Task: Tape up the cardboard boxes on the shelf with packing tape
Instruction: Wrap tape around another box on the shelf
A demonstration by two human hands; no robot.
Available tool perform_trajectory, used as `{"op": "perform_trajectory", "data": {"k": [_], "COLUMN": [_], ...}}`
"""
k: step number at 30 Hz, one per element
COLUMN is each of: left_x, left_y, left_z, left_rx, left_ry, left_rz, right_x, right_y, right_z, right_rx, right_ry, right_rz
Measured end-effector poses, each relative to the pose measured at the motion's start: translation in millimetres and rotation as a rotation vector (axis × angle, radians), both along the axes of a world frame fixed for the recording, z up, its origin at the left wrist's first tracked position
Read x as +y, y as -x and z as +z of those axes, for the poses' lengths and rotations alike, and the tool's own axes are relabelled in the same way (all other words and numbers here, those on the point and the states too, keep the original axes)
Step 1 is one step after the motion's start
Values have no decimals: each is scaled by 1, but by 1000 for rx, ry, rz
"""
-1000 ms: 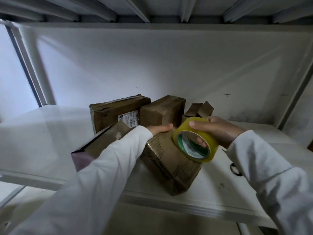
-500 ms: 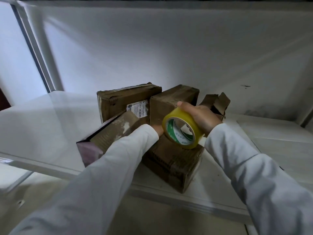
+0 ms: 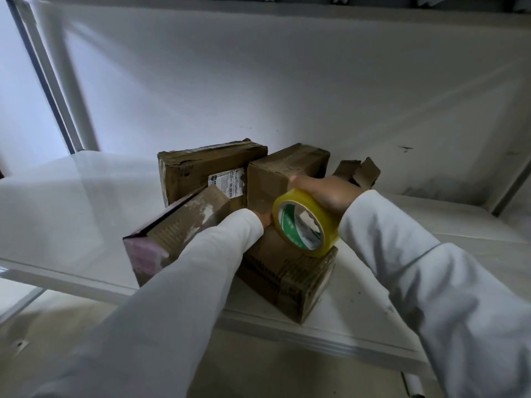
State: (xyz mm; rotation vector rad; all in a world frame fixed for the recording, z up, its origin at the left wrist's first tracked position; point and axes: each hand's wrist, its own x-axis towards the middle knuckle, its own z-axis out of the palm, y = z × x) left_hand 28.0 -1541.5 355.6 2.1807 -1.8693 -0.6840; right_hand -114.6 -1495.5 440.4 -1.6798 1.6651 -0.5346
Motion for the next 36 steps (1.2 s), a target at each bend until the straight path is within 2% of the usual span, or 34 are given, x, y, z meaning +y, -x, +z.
{"op": "perform_trajectory", "data": {"k": [5, 7, 11, 14, 18, 22, 24, 28, 33, 36], "left_x": [-2, -2, -1, -2, -1, 1, 1, 5, 8, 9], "left_y": [2, 4, 5, 3, 5, 8, 9, 8, 8, 10], "left_z": [-6, -4, 0, -3, -4, -1, 1, 3, 1, 3], "left_rx": [149, 183, 152, 176, 217, 197, 177, 152, 212, 200], "left_ry": [-34, -65, -83, -89, -75, -99, -105, -67, -52, -39], "left_rz": [129, 159, 160, 179, 183, 196, 193, 204, 248, 251], "right_x": [9, 8, 6, 8, 18, 34, 39, 33, 33, 36], "right_y": [19, 21, 24, 35, 61, 84, 87, 77, 86, 103], "right_z": [12, 15, 16, 14, 12, 1, -3, -3, 2, -13], "right_rx": [61, 182, 291, 342, 165, -76, -130, 72, 117, 247], "right_ry": [-67, -49, -45, -122, -198, -135, -96, -69, -210, -237], "right_rz": [12, 42, 49, 67, 118, 197, 195, 170, 94, 36]}}
